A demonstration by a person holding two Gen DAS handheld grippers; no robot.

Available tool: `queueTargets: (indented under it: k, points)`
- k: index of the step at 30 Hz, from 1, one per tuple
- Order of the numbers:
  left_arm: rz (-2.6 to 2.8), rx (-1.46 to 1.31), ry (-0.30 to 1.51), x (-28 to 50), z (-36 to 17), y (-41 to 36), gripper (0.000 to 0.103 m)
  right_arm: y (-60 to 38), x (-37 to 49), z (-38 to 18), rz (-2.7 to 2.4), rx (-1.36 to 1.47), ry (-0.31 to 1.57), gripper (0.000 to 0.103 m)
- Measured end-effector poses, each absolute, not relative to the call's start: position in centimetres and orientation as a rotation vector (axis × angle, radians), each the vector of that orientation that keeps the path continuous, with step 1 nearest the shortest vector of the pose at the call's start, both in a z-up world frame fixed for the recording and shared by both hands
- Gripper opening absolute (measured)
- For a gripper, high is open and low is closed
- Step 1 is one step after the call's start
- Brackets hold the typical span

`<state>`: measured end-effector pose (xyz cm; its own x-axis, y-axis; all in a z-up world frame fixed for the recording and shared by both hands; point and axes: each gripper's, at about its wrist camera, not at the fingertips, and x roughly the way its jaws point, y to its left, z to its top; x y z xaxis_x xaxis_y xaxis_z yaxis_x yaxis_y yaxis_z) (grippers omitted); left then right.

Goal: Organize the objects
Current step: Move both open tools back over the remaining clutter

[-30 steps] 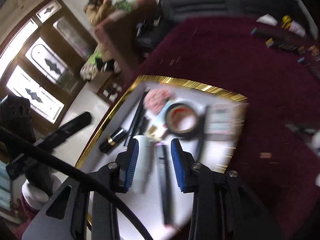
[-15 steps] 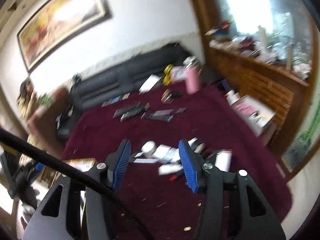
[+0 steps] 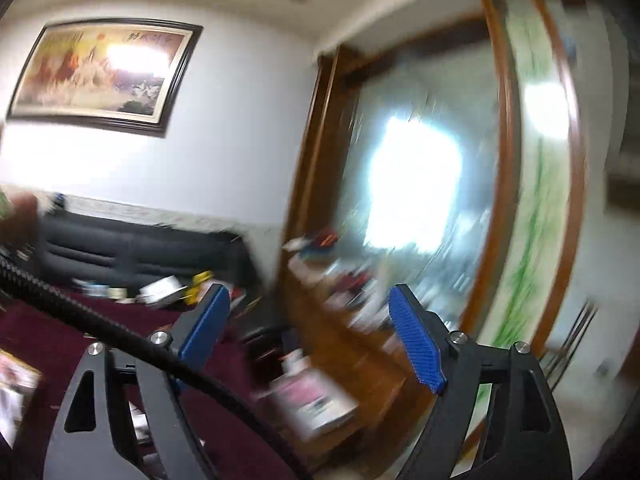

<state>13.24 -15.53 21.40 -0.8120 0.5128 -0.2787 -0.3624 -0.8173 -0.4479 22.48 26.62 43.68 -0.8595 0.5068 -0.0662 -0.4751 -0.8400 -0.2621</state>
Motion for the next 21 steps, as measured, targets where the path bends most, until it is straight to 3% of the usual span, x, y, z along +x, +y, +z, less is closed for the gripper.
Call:
queueTargets:
  k: [3,5,9,14,18,21]
  points:
    - [2.584,-0.535,-0.479,13.3,22.5,-13.6,0.074,27.4,20.4,45.8,2.617,-0.221,-0.369,0.09]
    - [2.594,-0.559,-0.422,12.8,22.2,-12.2,0.074,28.1,18.4,44.5,2.727,-0.36,-0.262,0.103]
    - [2.569,-0.772,-0.278,9.2,18.1,-9.0,0.075,28.1,12.5,35.4,2.895,-0.699,-0.056,0.103]
    - [2.562,-1.108,-0.133,4.4,9.1,-6.1,0.075,26.6,8.7,26.3,2.973,-0.795,0.135,0.103]
    - [2.583,-1.282,-0.166,1.8,3.8,-6.5,0.074,26.6,5.9,21.0,3.02,-0.814,0.437,0.103]
    - [2.571,-1.345,-0.187,1.3,2.2,-6.8,0.074,25.4,2.2,17.5,3.032,-1.026,0.52,0.103]
